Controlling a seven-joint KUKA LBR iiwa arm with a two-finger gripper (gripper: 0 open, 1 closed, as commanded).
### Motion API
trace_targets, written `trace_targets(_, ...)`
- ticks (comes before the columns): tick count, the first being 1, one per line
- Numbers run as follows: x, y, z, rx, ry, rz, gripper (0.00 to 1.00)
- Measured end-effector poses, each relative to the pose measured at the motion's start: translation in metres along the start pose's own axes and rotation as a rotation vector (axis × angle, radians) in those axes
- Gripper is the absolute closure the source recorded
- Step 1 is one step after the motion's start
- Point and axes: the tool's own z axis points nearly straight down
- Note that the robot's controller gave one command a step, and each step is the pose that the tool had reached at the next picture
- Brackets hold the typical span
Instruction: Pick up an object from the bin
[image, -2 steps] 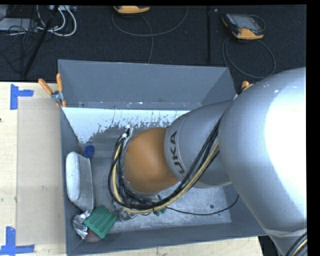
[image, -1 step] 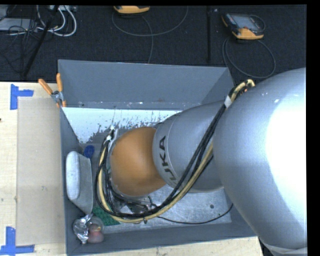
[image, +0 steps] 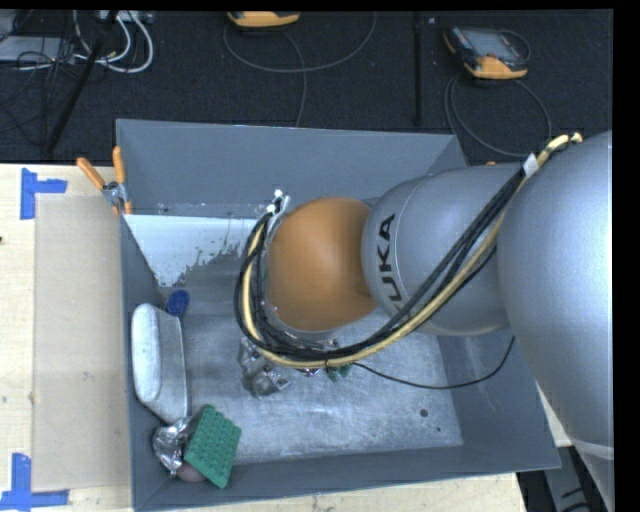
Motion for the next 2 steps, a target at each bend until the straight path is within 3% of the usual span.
trace_targets(1,0.001,0.007,0.002,-0.006,0.006,-0.009,0.00)
trace_targets(2,0.012,0.082,0.047,0.006,0.009,-0.115,0.00)
